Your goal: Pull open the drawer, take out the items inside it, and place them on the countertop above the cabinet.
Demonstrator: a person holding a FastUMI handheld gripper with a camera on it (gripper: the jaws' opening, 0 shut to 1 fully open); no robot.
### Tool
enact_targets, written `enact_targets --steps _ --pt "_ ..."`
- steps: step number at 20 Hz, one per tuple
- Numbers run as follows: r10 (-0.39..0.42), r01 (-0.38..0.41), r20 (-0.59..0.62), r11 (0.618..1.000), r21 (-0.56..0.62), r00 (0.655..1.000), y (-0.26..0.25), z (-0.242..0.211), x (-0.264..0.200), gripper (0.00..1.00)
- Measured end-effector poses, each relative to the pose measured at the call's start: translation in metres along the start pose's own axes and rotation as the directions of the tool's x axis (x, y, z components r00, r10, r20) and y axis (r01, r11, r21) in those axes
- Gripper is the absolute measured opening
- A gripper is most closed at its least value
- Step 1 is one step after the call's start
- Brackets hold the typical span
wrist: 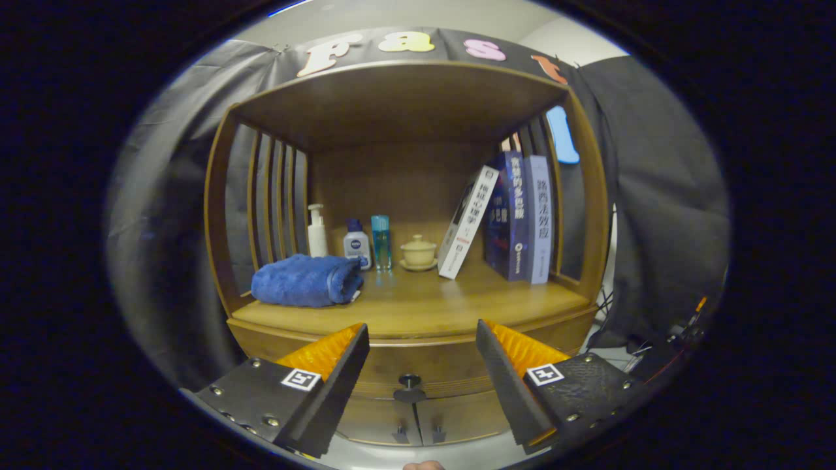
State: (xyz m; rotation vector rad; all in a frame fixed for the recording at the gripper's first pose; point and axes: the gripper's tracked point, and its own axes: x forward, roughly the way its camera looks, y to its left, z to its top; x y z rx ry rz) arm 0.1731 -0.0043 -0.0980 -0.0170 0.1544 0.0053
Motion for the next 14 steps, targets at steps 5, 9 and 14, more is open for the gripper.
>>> enact_targets --steps 5,9,14 --pt "-0.006 0.009 -0.123 1.000 0.021 0.992 -0.001 -0.047 0.032 0.99" --pt "0.015 -0.018 -0.173 1.000 -0.014 0.985 0.013 -0.071 0.038 0.99" --pt "0.004 -0.024 -0.215 0.995 -0.094 0.977 0.013 -0.097 0.042 0.77"
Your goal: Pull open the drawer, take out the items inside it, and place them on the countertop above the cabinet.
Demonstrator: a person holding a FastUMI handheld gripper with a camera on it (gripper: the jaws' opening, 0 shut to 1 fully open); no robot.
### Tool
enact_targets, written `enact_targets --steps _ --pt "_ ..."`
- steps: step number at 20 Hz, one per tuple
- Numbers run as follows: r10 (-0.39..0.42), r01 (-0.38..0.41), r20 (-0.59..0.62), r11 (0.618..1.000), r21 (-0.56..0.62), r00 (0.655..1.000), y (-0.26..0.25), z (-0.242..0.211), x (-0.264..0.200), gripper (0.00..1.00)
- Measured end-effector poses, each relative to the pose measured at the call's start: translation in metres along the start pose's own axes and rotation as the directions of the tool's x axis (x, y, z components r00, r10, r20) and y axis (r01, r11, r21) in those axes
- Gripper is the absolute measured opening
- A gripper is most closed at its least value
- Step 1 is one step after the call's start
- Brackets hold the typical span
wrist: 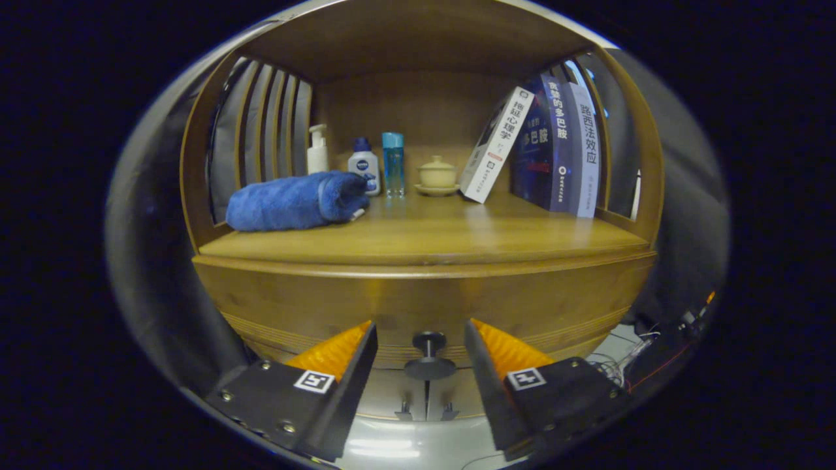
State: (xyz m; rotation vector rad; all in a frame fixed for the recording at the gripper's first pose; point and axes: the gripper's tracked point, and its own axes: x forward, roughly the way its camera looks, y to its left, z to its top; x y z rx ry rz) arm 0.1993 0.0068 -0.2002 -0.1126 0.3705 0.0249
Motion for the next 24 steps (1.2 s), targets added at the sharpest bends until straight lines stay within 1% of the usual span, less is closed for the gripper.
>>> enact_targets --steps 1,3,5,7,9,13,20,21,22,24 --pt "-0.015 0.015 -0.012 1.000 0.000 1.000 -0.0044 -0.0045 0.0023 0.70" --pt "-0.005 0.005 0.000 0.999 0.048 1.000 -0.0022 -0.0038 0.0026 0.55" --pt "-0.030 0.029 0.005 0.997 0.068 1.000 -0.0027 -0.0043 0.0034 0.39" --pt "-0.053 0.052 0.016 0.998 0.040 0.998 -0.0027 -0.0037 0.0041 0.40" --pt "-0.059 0.058 0.039 0.998 0.032 0.998 -0.0022 -0.0030 0.0042 0.40" --pt "-0.033 0.037 0.077 0.999 -0.039 0.996 -0.0009 -0.0023 0.0035 0.40" --pt "-0.002 0.010 0.130 0.998 -0.058 0.991 0.0008 -0.0054 0.0033 0.42" --pt "0.000 0.009 0.139 0.998 -0.065 0.990 0.0005 -0.0052 0.0033 0.38" --pt "-0.007 0.018 0.148 0.997 -0.071 0.989 -0.0004 -0.0053 0.0013 0.37" --pt "-0.023 0.038 0.170 0.996 -0.084 0.985 -0.0008 -0.0061 -0.0042 0.31"
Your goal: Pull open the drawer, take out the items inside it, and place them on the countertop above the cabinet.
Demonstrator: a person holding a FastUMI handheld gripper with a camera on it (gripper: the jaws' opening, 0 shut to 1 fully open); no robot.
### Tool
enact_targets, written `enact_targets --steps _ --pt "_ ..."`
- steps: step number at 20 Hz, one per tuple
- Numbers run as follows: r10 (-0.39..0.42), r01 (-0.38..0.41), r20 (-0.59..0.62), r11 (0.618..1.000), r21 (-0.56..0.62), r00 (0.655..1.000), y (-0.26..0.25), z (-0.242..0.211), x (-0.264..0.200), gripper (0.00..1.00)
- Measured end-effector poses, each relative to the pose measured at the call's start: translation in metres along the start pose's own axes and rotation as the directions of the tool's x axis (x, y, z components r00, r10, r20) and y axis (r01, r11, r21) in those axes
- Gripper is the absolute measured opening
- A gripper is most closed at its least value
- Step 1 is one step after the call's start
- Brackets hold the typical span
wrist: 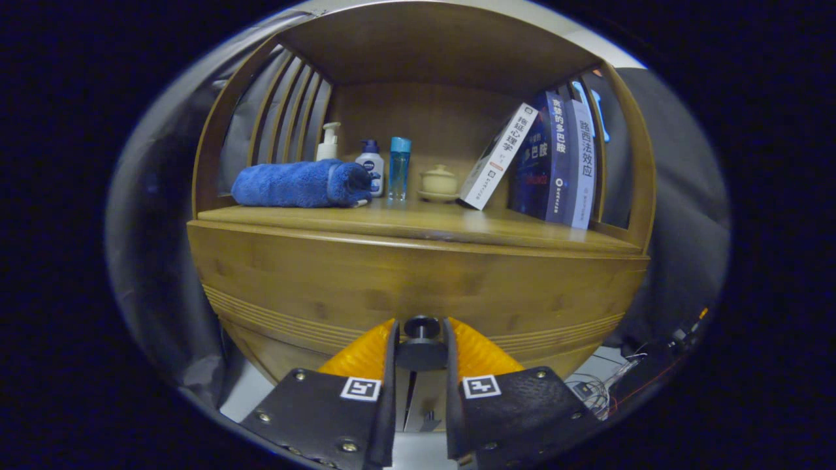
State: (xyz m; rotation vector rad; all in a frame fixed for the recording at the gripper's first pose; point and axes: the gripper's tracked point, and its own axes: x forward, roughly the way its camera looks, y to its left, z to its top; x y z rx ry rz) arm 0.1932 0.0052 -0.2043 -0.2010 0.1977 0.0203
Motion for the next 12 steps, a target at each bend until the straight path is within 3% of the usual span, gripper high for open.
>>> enact_targets --steps 12 --pt "-0.001 0.001 0.062 1.000 -0.004 0.998 -0.004 -0.016 -0.078 0.31"
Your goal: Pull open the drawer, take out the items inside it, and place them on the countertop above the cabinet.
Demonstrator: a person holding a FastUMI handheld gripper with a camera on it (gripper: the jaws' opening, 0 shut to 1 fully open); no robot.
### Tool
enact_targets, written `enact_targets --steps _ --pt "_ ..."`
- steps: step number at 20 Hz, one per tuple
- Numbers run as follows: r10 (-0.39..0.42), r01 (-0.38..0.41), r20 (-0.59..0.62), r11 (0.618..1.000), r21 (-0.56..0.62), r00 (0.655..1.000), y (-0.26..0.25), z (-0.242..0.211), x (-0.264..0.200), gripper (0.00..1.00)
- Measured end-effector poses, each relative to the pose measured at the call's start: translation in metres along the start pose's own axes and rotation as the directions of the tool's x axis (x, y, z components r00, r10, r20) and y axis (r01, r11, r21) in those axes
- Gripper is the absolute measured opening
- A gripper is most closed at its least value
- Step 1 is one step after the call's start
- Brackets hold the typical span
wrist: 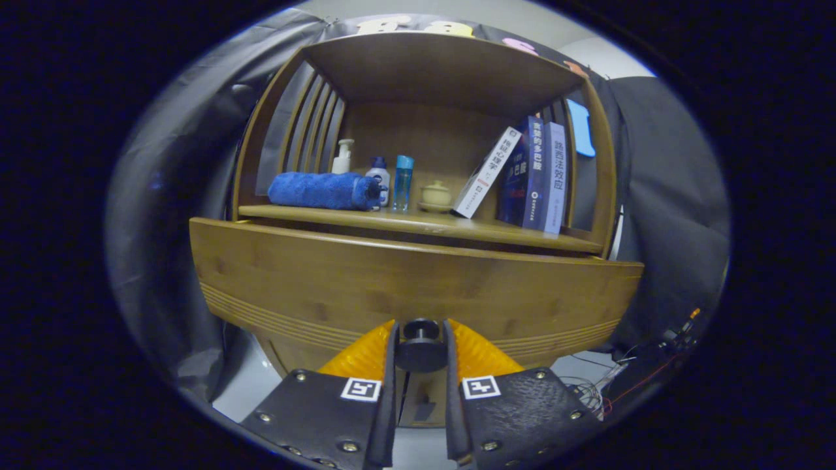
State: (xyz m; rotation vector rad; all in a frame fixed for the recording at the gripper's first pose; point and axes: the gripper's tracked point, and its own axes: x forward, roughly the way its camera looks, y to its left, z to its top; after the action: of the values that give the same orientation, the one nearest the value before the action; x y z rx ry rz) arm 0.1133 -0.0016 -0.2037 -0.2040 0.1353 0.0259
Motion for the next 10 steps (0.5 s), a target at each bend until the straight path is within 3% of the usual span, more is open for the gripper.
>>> enact_targets --steps 10 --pt "0.030 -0.030 -0.035 1.000 0.002 0.999 0.002 -0.017 -0.066 0.31"
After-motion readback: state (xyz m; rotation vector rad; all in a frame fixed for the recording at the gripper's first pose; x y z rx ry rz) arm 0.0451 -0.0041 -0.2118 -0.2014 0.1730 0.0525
